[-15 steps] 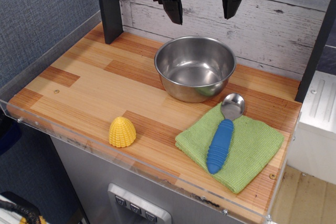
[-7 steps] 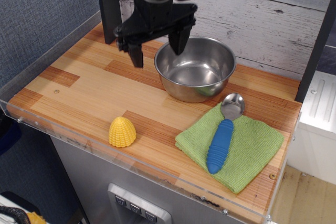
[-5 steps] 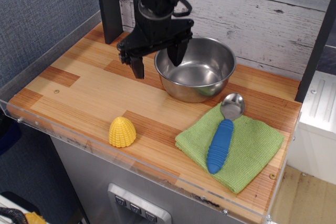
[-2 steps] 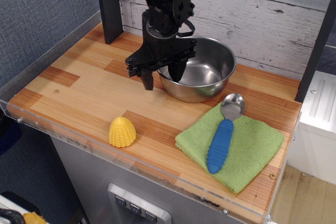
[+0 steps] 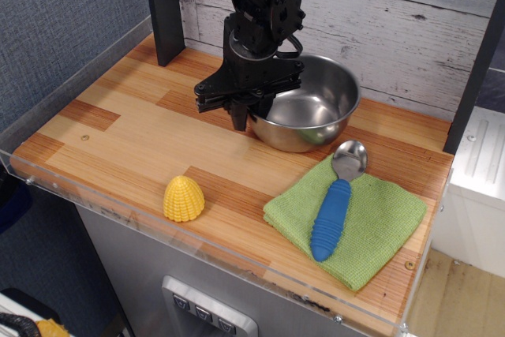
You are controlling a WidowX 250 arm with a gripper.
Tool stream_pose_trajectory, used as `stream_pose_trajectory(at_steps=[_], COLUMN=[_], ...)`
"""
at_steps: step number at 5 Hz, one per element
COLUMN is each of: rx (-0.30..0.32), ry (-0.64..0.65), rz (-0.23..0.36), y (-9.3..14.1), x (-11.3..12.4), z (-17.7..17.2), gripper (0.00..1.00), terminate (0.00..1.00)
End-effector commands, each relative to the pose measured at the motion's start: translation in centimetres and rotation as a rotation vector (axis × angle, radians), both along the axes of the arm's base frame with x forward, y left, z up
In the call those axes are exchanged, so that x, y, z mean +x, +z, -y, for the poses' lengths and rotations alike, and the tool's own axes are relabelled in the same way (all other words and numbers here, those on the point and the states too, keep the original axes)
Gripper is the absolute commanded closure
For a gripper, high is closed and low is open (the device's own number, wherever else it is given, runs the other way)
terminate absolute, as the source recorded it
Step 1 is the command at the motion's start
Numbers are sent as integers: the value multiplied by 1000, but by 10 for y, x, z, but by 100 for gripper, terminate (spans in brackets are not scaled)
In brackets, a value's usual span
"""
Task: Move the metal pot to the front left corner of the table.
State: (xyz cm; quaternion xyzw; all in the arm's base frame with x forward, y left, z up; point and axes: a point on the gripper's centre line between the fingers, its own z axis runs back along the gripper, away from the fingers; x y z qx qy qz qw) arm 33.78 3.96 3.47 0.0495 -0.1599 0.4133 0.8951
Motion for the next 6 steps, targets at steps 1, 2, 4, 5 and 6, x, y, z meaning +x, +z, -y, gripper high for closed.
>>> stream_pose_trajectory(at_steps=[1,2,4,5,6], rx=[-44,-52,-55,-44,-54], ry=[39,42,58,38,57], rz=[107,119,197,225,268], y=[19,22,55,86,114], x=[7,8,8,1,-18], z=[1,3,-6,-13,-16], gripper=[100,100,100,100,100], terminate=[0,0,0,0,0])
